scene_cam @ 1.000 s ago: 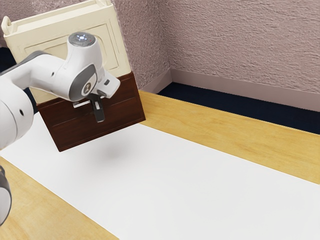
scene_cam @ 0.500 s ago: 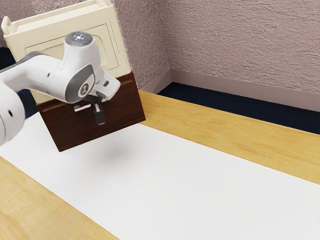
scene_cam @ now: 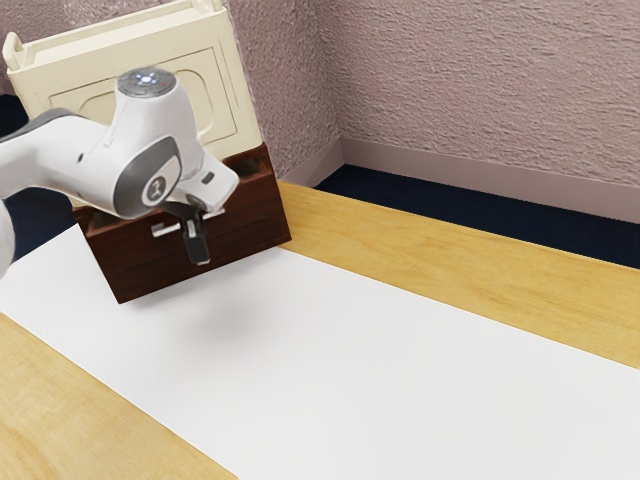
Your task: Pull the drawer handle with one arm to open the drawer
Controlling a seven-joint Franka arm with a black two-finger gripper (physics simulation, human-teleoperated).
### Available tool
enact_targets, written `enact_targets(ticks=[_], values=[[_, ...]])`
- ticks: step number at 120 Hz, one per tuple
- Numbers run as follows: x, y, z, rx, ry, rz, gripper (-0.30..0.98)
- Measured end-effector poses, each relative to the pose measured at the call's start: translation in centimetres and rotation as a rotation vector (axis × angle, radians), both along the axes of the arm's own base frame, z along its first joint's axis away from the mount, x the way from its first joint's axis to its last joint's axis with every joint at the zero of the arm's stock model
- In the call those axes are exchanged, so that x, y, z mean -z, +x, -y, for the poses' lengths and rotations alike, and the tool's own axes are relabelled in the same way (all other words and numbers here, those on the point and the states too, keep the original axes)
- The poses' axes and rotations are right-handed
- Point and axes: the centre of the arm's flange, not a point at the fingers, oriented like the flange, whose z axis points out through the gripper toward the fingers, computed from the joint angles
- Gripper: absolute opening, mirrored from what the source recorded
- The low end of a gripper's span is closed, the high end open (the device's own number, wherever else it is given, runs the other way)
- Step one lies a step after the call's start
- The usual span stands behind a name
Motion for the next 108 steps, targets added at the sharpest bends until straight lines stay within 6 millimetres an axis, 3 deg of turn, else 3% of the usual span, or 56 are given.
enact_targets(ticks=[43, 108], values=[[0.0, -1.4, 4.0, 0.067, -0.020, -0.012, 0.68], [-0.5, -5.6, 7.1, 0.142, -0.015, -0.026, 0.68]])
